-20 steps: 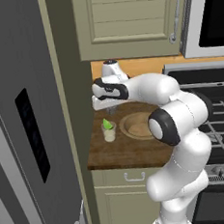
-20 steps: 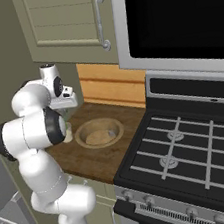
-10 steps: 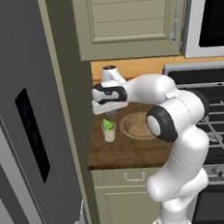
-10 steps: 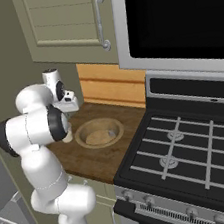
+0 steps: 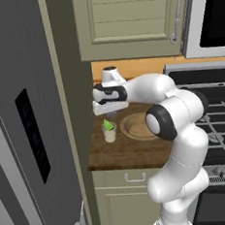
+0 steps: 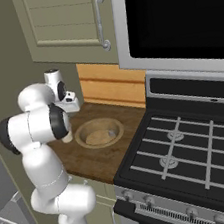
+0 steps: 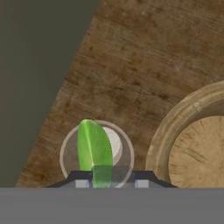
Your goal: Grab a lemon wedge from the fridge and one ice cube from the ice bowl, and put them in the glass of lemonade.
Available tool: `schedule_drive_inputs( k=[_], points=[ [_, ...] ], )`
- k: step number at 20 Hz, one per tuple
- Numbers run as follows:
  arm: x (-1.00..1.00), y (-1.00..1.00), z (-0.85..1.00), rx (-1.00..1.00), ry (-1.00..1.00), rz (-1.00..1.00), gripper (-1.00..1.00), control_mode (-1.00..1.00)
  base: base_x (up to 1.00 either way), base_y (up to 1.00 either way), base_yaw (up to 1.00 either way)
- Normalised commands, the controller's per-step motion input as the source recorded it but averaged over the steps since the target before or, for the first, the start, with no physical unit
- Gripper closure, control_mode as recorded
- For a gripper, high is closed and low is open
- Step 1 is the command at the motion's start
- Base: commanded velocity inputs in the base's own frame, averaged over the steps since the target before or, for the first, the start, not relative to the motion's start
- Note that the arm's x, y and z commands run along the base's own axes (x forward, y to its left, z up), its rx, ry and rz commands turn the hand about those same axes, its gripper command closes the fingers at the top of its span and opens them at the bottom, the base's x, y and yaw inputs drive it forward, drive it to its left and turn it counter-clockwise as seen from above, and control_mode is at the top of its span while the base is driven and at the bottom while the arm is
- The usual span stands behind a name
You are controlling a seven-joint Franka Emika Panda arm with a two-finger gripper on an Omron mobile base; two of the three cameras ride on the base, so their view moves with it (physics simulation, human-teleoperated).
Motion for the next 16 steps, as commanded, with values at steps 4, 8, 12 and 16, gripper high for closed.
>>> schedule_drive_inputs(
  k=[4,8,12,16],
  points=[
    [0.00,0.00,0.00,0.00,0.01,0.00,1.00,-1.00,0.00,0.00,0.00],
    [0.00,0.00,0.00,0.00,0.00,0.00,-1.00,-1.00,0.00,0.00,0.00],
    [0.00,0.00,0.00,0.00,0.00,0.00,-1.00,-1.00,0.00,0.00,0.00],
    [0.00,0.00,0.00,0.00,0.00,0.00,-1.00,-1.00,0.00,0.00,0.00]
  ],
)
